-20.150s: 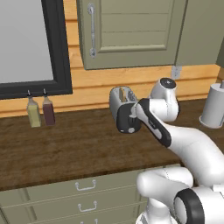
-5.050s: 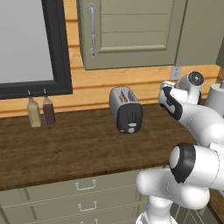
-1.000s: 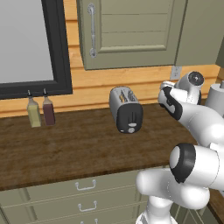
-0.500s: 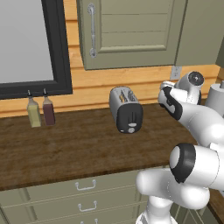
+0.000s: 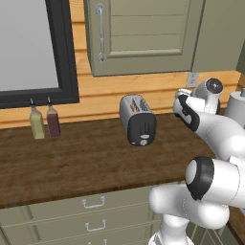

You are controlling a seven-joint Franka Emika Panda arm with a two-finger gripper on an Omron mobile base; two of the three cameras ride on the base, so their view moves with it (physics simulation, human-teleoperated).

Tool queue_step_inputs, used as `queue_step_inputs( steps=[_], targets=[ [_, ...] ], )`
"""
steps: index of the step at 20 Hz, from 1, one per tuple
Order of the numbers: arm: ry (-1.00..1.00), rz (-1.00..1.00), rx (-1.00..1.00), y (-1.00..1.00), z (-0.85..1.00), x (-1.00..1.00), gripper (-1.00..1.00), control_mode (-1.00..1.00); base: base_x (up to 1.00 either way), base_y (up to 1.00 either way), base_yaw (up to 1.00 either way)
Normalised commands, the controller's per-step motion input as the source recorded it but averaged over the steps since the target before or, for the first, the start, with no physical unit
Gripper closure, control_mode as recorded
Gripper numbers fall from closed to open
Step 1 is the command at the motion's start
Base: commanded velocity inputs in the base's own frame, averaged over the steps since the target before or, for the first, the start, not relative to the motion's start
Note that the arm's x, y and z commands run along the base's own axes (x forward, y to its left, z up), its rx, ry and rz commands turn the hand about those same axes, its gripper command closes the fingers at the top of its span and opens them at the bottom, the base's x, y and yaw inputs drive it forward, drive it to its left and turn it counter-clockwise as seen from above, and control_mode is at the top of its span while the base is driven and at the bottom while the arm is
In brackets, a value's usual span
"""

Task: Start the toaster. Once the lever pops up, take the bread to the plate on the dining counter.

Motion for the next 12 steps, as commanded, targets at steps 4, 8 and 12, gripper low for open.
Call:
queue_step_inputs(
  steps=[4,8,12],
  targets=[
    [0.00,0.00,0.00,0.00,0.00,0.00,-1.00,-1.00,0.00,0.00,0.00],
    [0.00,0.00,0.00,0.00,0.00,0.00,-1.00,-1.00,0.00,0.00,0.00],
    [0.00,0.00,0.00,0.00,0.00,0.00,-1.00,-1.00,0.00,0.00,0.00]
  ],
)
